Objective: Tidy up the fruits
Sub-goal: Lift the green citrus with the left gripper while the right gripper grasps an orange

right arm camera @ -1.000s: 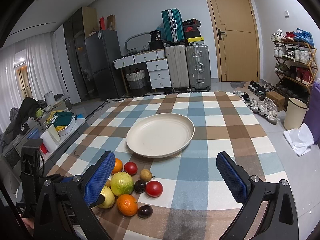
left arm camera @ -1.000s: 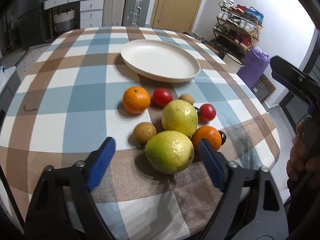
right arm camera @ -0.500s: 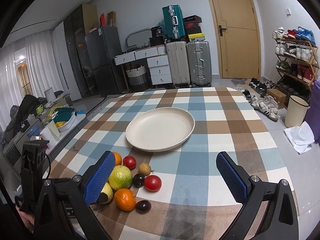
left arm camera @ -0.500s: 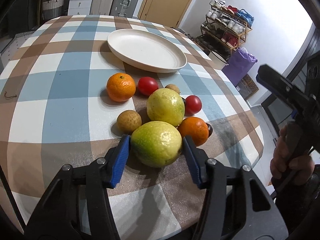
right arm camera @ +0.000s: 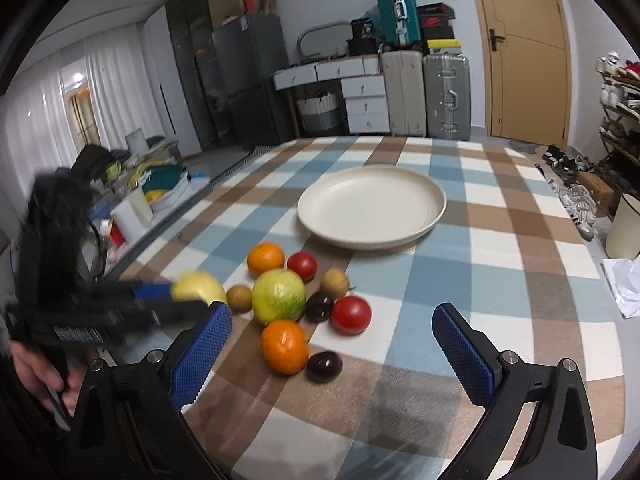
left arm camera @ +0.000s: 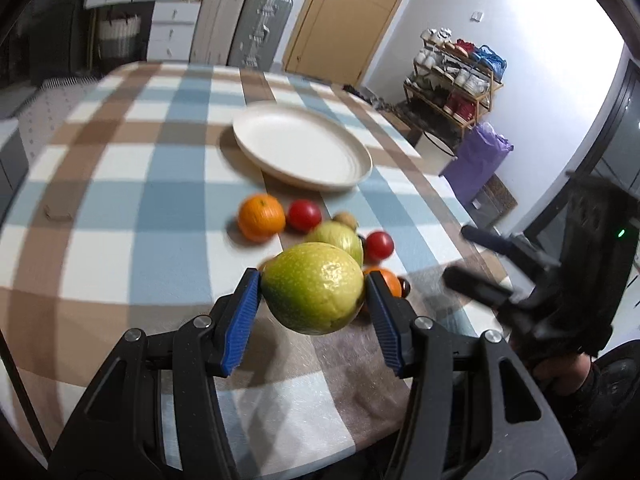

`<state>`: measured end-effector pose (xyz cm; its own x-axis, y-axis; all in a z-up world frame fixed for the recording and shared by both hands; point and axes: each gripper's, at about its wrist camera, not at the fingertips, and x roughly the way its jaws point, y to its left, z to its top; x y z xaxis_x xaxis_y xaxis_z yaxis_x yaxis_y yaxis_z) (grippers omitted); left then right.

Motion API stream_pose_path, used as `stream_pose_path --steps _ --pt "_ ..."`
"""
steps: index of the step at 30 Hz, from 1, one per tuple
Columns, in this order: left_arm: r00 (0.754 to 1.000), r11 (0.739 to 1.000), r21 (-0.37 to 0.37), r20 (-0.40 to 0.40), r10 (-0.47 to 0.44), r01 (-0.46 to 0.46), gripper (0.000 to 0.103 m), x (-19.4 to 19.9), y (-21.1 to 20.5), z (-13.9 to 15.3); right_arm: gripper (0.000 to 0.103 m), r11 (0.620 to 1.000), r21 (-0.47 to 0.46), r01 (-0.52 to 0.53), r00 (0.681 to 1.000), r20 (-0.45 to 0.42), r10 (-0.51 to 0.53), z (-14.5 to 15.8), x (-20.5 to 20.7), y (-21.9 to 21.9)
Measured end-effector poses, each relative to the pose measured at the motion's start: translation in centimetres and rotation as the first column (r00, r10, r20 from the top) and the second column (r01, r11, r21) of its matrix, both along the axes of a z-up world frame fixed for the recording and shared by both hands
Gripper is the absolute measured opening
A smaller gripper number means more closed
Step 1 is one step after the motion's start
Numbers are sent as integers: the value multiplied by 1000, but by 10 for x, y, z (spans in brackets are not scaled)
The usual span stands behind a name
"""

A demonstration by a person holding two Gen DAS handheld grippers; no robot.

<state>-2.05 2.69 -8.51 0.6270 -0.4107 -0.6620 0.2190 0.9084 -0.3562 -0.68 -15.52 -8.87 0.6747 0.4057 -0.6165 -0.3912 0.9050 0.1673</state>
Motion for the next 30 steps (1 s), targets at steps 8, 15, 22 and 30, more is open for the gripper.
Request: stream_pose_path --steps 8,15,22,30 --pt "999 1000 2 43 14 -14 51 -7 11 22 88 997 -27 -74 996 -57 73 -16 3 20" --pt "999 1000 3 47 24 -24 51 -10 14 20 82 989 -53 -136 988 -84 131 -24 5 35" --pt "999 1000 0 34 26 -26 51 -9 15 14 75 984 -68 -166 981 -118 157 -31 11 44" --pt "999 1000 -1 29 25 -24 51 -8 13 12 59 980 -85 -178 977 -135 165 -36 15 51"
